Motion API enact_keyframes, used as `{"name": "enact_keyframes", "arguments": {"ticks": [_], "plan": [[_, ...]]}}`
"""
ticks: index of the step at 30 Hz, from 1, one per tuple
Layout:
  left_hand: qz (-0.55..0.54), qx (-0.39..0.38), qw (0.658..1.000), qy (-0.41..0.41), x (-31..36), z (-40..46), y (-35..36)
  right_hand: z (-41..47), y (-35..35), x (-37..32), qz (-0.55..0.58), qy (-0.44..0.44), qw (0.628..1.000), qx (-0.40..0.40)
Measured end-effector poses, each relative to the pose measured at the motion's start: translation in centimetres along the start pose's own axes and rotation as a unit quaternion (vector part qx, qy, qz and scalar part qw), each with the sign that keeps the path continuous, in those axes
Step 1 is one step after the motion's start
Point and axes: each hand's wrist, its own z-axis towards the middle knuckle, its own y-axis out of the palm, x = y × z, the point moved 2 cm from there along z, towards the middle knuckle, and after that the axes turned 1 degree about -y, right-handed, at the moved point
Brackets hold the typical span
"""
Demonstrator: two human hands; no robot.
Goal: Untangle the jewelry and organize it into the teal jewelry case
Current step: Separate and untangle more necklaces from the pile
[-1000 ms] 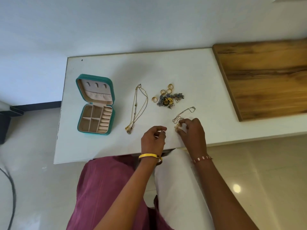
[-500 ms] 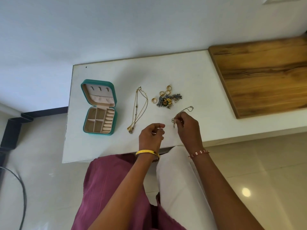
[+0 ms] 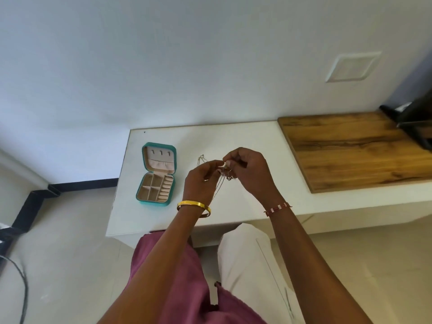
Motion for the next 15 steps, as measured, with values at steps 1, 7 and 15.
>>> {"name": "enact_keyframes", "arguments": {"ticks": [1, 7, 15], "plan": [[-0.002, -0.009, 1.000, 0.007, 0.6, -0.3, -0.4, -0.2, -0.1, -0.8, 0.012, -0.003, 1.000, -0.003], [-0.042, 0.009, 0.999, 0.012, 2.8, -2.1, -2.5, -1.8, -0.4, -3.6, 0.151, 0.055, 0.987, -0.009], [-0.067, 0.047, 0.997, 0.009, 4.8, -3.6, -4.3, -3.9, -0.1, -5.1, 0.301, 0.126, 0.940, -0.097]]}}
